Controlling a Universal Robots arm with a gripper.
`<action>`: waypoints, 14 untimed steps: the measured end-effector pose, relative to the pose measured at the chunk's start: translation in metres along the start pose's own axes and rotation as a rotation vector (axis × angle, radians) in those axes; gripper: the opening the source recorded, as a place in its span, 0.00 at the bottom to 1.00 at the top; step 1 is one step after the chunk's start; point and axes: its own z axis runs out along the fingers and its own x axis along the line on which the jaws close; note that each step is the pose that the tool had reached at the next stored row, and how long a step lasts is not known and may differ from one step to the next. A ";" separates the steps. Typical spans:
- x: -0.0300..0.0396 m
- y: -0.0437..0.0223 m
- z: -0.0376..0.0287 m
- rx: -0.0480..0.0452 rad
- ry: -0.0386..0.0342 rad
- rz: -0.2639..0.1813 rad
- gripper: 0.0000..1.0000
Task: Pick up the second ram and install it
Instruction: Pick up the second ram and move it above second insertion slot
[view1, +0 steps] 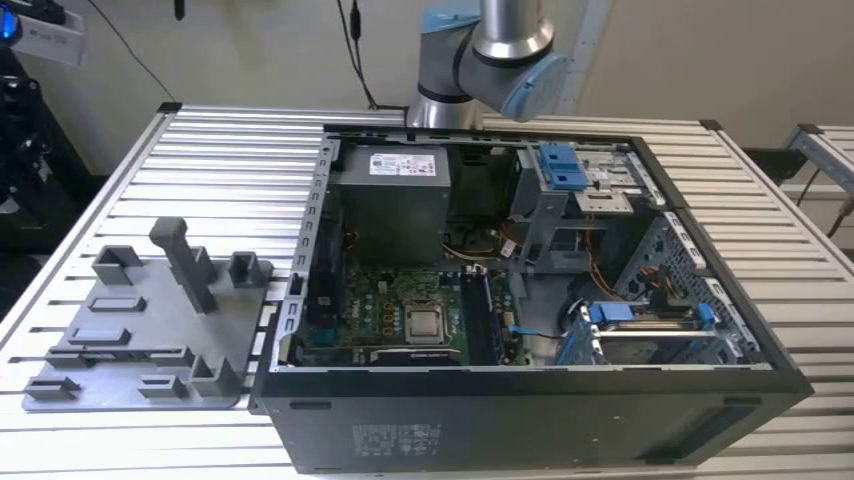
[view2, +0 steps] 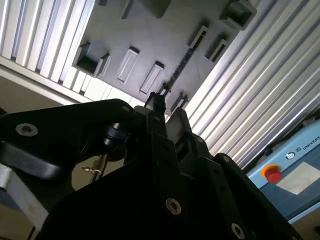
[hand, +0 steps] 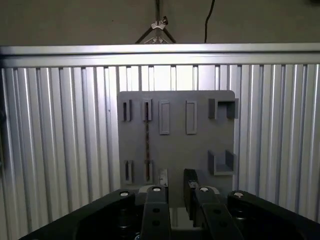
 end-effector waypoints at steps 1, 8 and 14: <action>-0.0002 0.0000 0.0000 0.0000 0.0000 0.000 0.36; -0.0020 0.0000 0.0000 -0.0001 0.0001 0.000 0.54; -0.0020 0.0003 0.0029 -0.0002 0.0005 -0.002 0.54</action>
